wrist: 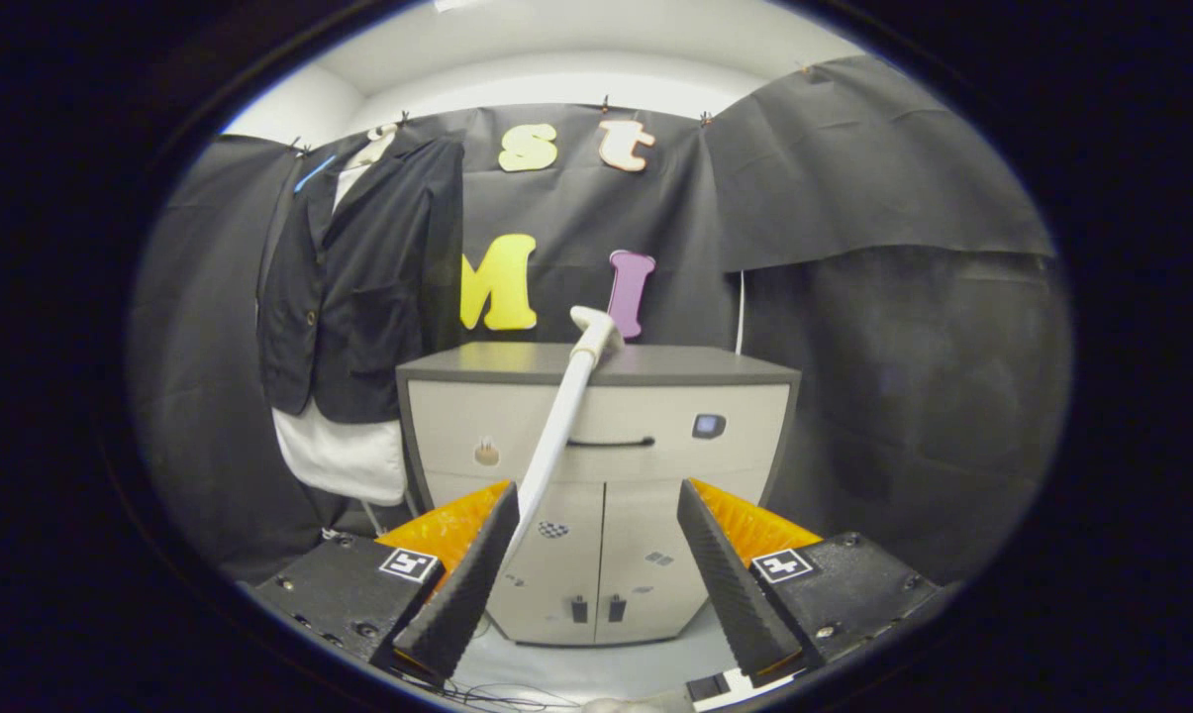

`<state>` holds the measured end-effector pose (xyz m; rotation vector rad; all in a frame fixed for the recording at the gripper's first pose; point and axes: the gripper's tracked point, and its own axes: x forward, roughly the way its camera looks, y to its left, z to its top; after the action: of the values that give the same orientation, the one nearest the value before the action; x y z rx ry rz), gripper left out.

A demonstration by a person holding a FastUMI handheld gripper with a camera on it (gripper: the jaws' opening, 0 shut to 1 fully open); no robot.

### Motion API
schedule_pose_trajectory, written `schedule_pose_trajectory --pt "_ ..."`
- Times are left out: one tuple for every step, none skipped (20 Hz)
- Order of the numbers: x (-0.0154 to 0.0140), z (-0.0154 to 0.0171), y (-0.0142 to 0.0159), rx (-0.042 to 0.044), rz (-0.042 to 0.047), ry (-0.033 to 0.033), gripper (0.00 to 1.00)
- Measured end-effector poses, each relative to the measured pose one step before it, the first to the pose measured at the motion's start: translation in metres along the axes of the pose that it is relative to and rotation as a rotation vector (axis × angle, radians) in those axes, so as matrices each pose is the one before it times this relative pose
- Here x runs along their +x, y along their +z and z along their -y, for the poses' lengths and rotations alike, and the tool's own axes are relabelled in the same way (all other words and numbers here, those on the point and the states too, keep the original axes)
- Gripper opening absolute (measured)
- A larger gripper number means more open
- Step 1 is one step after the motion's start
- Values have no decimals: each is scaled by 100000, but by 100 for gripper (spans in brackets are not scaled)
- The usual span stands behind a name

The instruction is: Iron the clothes twice with a garment steamer, once on the left side and once on the right side.

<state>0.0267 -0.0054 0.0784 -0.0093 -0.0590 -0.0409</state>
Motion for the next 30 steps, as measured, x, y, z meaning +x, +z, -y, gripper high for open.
schedule_pose_trajectory --pt "385 301 1686 -27 1991 -405 100" --pt "642 203 1518 66 882 281 100" --pt "1042 486 1081 88 27 -207 100" --pt "920 376 1208 524 -147 340 100" --pt "883 292 1463 1333 403 856 100" --pt "1166 367 1522 1648 601 861 100" --pt "1251 437 1382 1417 477 914 100" --pt "1276 387 1295 325 270 830 100" --pt "1449 610 1473 -392 917 337 100" --pt "1524 714 1227 -657 827 551 100" --pt "1671 477 1364 -712 1050 772 100" --pt "1706 466 1202 -216 1196 549 100" --pt "1792 560 1052 473 276 507 100" --pt "1734 215 566 560 -506 1300 100" --pt "1800 45 695 933 -622 1459 100" --pt "1629 81 238 860 -1713 1532 100" --pt "1752 -125 44 456 -2022 2033 100" --pt "1479 -82 56 712 -1756 1810 99" --pt "1541 -24 81 771 -1770 1228 99" --pt "1301 -278 -616 44 -2525 1774 99" --pt "1294 -343 -312 -13 -2454 1503 98" --pt "1417 -321 -266 44 -1944 1658 98" --pt "1339 -281 -336 394 -2639 1202 97" --pt "1234 49 -504 215 -2825 -592 96" --pt "1043 207 -293 564 -1871 -1057 94" --pt "939 -84 -512 957 -2102 330 90" --pt "828 -199 -712 908 -3230 946 86" --pt "576 -5 -758 759 -2643 190 86" --pt "461 67 -415 683 -2476 -629 86" --pt "431 194 -422 533 -2188 -362 84"
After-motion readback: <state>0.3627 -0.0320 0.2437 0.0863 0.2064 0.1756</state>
